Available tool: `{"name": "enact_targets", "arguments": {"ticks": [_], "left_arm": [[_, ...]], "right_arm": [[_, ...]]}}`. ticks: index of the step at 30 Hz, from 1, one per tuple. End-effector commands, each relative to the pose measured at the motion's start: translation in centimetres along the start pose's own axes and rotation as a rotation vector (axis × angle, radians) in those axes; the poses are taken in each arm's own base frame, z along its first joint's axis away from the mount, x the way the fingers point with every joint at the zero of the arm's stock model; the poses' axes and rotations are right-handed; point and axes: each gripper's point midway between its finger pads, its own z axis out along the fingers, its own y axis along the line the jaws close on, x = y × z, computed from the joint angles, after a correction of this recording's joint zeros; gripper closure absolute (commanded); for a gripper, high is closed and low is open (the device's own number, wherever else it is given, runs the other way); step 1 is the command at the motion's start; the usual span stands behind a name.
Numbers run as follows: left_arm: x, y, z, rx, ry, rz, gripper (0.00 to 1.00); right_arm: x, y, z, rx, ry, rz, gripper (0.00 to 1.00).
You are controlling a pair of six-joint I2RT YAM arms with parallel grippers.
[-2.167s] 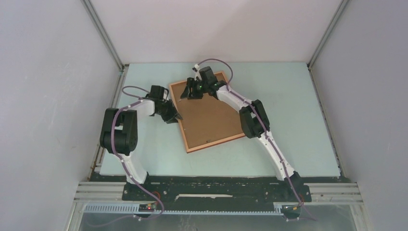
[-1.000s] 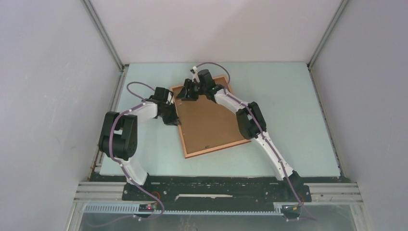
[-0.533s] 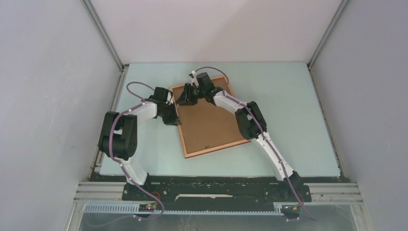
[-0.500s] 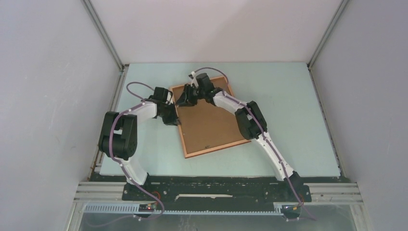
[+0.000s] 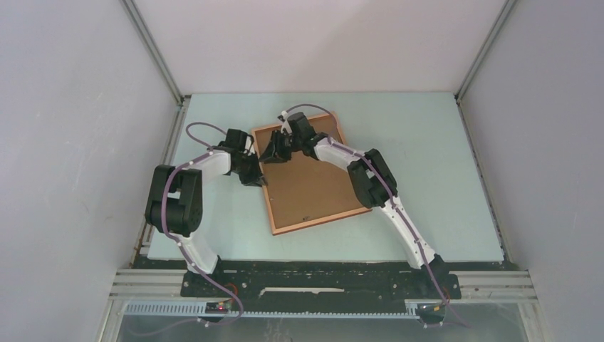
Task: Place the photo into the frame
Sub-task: Install the photo frame at the center of the board.
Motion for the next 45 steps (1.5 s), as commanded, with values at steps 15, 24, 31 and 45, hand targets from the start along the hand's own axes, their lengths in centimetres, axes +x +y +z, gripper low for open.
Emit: {"name": "enact_targets", "arguments": {"ticks": [15,24,31,45], "left_arm": [[1.7,0.3,0.0,0.010,0.076,0.038,1.00],[1.6,0.2,-0.1,0.015,0.073,0.037,1.00],[1.7,0.1,-0.1,0.022,0.072,0.031,1.00],[1.8,-0.3,0.1,0.045,0.080,0.020,1.00]], "right_arm": [[-1.9,0.1,0.1,0.055,-0.049,0.042,0.80],[-1.7,-0.3,0.7,0.067,-0.035,0.066,0.85],[-2.1,-0.7,1.7,0.047,-0.044,0.114,0.90],[-1.7,0.3,3.1,-0.050,-0.032,0.165,0.97]]}}
